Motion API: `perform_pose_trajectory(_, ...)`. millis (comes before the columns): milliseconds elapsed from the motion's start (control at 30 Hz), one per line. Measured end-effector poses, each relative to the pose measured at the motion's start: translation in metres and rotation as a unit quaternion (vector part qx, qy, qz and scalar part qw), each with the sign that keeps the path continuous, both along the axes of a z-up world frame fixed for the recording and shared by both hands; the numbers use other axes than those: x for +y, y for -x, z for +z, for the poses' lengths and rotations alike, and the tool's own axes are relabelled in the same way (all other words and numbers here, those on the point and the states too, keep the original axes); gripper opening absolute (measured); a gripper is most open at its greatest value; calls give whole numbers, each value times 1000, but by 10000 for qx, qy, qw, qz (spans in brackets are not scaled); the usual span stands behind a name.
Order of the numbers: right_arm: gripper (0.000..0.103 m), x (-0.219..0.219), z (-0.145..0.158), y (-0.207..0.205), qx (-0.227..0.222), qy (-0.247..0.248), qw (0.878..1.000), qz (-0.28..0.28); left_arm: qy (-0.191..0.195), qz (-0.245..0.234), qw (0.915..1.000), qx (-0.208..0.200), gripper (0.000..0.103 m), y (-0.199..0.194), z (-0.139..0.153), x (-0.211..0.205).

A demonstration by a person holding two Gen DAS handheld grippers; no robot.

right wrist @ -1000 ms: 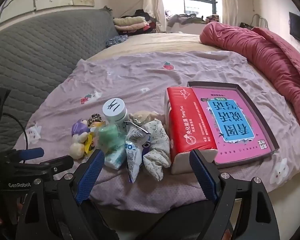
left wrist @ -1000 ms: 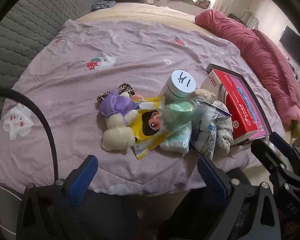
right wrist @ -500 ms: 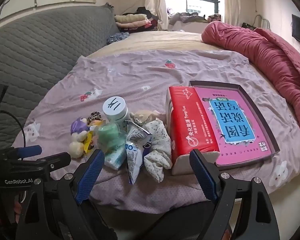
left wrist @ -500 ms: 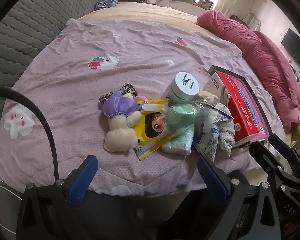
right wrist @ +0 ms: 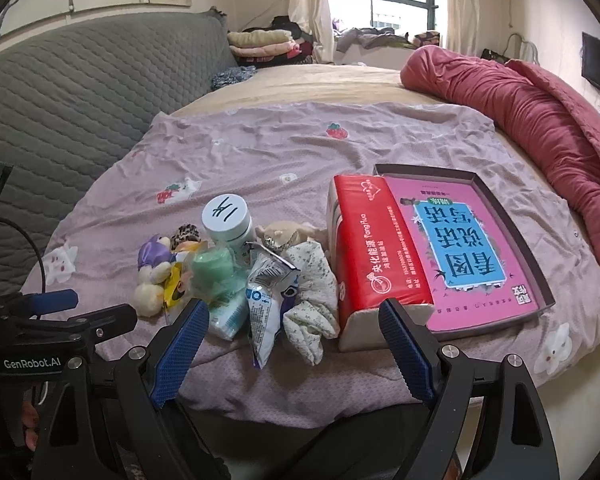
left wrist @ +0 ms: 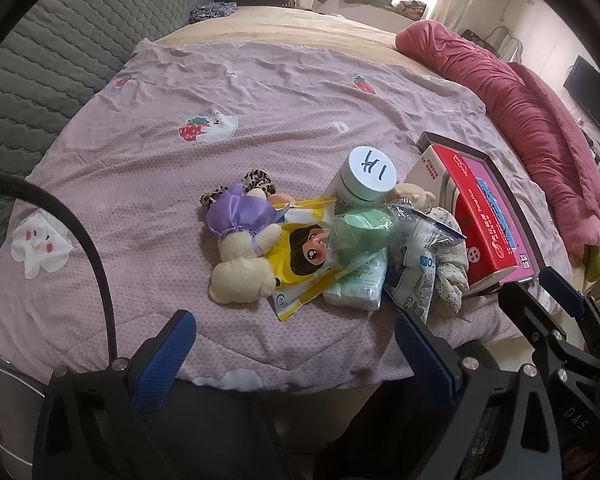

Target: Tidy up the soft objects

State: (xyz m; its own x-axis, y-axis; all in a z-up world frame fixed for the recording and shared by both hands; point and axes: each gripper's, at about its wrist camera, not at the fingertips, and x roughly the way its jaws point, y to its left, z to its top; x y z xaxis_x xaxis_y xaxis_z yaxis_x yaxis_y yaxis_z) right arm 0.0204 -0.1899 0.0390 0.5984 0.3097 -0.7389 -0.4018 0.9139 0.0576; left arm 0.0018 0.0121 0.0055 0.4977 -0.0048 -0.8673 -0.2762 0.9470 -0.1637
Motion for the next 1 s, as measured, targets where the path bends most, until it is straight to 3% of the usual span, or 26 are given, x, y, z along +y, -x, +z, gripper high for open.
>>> perform_pose_trajectory(1000, 87, 4, 3, 3, -35, 24, 10000, 79, 4, -3, 10000, 38, 101, 2, 0, -1)
